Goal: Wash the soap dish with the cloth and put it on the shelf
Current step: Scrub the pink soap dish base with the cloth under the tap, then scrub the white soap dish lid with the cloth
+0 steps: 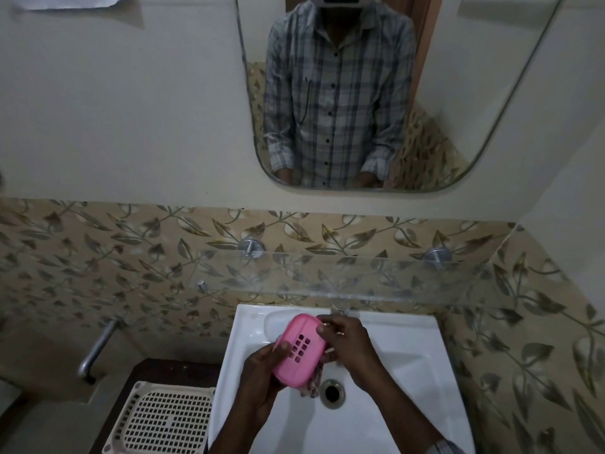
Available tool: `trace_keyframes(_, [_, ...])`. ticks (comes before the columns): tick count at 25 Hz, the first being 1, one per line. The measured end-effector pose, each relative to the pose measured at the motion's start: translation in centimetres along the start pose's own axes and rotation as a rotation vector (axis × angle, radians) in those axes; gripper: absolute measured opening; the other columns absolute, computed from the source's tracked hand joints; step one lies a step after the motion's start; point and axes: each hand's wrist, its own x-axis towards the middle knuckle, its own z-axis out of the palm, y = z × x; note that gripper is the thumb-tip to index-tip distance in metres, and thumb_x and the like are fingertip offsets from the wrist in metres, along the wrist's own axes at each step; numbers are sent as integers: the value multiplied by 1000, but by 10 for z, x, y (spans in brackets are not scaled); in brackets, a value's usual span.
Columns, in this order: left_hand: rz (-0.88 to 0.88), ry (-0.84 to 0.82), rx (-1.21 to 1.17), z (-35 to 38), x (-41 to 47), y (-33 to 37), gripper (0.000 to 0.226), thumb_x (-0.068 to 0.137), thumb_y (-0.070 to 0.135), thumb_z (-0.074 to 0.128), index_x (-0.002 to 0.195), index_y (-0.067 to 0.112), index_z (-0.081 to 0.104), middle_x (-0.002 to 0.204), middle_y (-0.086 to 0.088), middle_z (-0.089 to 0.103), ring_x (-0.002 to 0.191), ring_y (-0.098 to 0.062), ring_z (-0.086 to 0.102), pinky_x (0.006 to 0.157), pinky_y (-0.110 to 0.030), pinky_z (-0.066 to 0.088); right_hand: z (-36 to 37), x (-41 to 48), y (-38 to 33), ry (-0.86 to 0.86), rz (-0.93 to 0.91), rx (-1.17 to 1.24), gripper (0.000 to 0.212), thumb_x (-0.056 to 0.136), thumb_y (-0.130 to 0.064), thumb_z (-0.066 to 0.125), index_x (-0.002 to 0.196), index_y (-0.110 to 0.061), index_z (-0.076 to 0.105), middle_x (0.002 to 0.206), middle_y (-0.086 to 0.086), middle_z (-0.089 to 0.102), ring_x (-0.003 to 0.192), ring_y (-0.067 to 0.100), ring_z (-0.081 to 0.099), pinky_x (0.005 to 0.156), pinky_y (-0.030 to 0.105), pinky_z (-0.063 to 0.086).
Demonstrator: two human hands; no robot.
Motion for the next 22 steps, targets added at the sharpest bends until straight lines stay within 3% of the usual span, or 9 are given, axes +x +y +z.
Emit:
trace_keyframes(3, [-3, 45, -50, -8, 4, 0, 47, 95, 45, 53, 120, 10, 71, 119, -19, 72, 112, -37, 66, 90, -51, 55, -32, 13, 3, 113, 32, 315, 19, 87, 0, 69, 106, -4, 72, 83, 11, 77, 68, 24, 74, 55, 34, 61])
trace_keyframes(5, [40, 114, -93, -17, 5, 0, 31, 93, 22, 61, 120, 9, 71, 123, -18, 70, 112, -36, 66, 91, -51, 53, -66, 18, 16, 278, 33, 539, 14, 87, 1, 69, 100, -3, 71, 77, 10, 76, 64, 21, 72, 54, 32, 60])
trace_keyframes(8, [82, 189, -48, -26, 4, -12, 37, 87, -3, 62, 122, 10, 69, 121, -15, 72, 103, -30, 70, 82, -45, 59, -114, 28, 57, 538, 103, 702, 11, 90, 4, 63, 101, 2, 64, 84, 16, 73, 69, 28, 66, 50, 29, 61])
trace_keyframes(11, [75, 247, -13, -34, 1, -20, 45, 86, -7, 61, 124, 16, 67, 114, -10, 75, 96, -29, 73, 74, -43, 61, -132, 42, 96, 695, 244, 557, 20, 87, 10, 66, 106, 6, 60, 103, 29, 61, 82, 38, 63, 46, 29, 61])
trace_keyframes(14, [65, 250, 5, -40, -3, -27, 45, 83, -7, 64, 121, 18, 68, 111, -11, 76, 96, -31, 73, 71, -44, 60, -129, 60, 113, 707, 265, 395, 29, 81, 7, 75, 106, 14, 62, 99, 30, 64, 82, 40, 66, 53, 37, 63])
trace_keyframes(16, [72, 248, 11, -42, -6, -29, 47, 79, -5, 67, 121, 16, 68, 110, -12, 76, 97, -34, 72, 69, -45, 61, -126, 67, 116, 736, 269, 38, 35, 76, -8, 83, 98, 14, 66, 93, 30, 70, 80, 40, 70, 66, 43, 61])
trace_keyframes(18, [74, 261, 12, -44, -6, -30, 46, 80, -6, 66, 119, 17, 68, 108, -11, 77, 98, -35, 71, 67, -45, 61, -121, 68, 119, 721, 237, -309, 44, 77, -25, 84, 86, 14, 65, 84, 30, 70, 80, 40, 69, 70, 42, 53])
trace_keyframes(22, [35, 266, 5, -35, -2, -34, 46, 82, -11, 63, 119, 17, 68, 108, -13, 76, 98, -36, 70, 68, -46, 61, -113, 73, 111, 675, 270, -575, 55, 89, -44, 66, 87, 11, 64, 90, 29, 69, 89, 40, 66, 70, 39, 49])
